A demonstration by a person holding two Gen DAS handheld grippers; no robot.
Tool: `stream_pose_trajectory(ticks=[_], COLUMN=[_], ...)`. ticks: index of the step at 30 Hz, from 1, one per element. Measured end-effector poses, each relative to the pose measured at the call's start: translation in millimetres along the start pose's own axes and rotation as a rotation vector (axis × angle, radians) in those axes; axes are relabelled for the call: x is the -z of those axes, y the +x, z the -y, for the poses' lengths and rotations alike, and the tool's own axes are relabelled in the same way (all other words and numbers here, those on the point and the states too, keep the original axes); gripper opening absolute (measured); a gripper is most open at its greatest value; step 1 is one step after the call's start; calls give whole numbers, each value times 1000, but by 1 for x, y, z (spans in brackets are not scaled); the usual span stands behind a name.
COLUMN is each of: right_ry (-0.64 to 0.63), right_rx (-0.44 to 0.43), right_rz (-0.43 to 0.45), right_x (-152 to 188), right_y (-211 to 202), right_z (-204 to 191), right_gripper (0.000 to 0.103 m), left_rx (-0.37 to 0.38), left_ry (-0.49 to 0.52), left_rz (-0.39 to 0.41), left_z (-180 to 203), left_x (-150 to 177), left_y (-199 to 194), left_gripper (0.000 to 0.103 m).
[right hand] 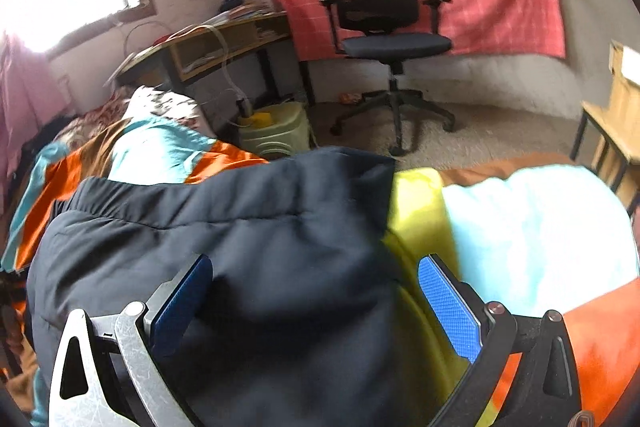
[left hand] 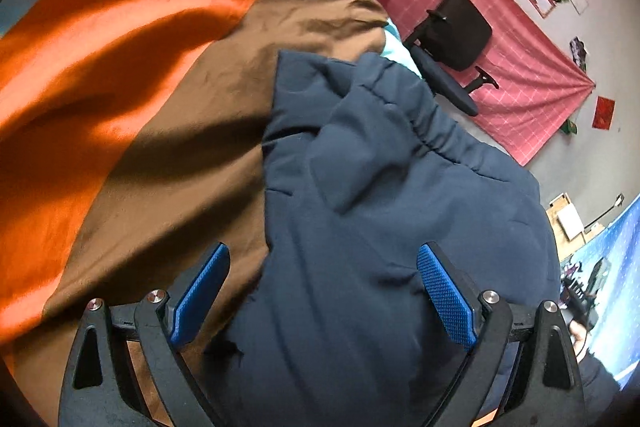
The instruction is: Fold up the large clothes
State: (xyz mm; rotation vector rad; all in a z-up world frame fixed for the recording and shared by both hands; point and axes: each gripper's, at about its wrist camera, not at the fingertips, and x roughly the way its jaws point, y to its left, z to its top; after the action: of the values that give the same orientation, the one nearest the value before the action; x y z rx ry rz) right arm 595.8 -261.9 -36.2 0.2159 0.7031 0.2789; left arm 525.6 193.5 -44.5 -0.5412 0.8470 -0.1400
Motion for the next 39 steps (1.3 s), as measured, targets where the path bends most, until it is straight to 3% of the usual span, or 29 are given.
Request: stream_pose_trajectory(ticks=[7,13,17,27,32,35,39], right_ry=[155,297,462,469,425,365,346], right_rx=[-27,-217,-383,-462,-633,-719,-707], right_rz=[-112,-252,-313,-283,-282,-297,-333], right_x=[12,25,40,42,36,31,31], right_y=[10,37,56,57,59,57,65], right_z=[51,77,99,105,90,76,73], right_gripper=[103,103,103,103,103,103,103], left_rx=[6,67,92,164,208,195,199], left_ry=[10,-22,-23,-56,11,56,30], left_rz=[-44,-109,-132,-152,-148,-147,-164], left_z=[-3,-12,-20,-35,-24,-16,-26], left_x=[-5,-7,-10,-10,-10,-7,-6], left_y=[-1,11,15,18,17,19,23], left_gripper=[92,92,92,94,94,95,99])
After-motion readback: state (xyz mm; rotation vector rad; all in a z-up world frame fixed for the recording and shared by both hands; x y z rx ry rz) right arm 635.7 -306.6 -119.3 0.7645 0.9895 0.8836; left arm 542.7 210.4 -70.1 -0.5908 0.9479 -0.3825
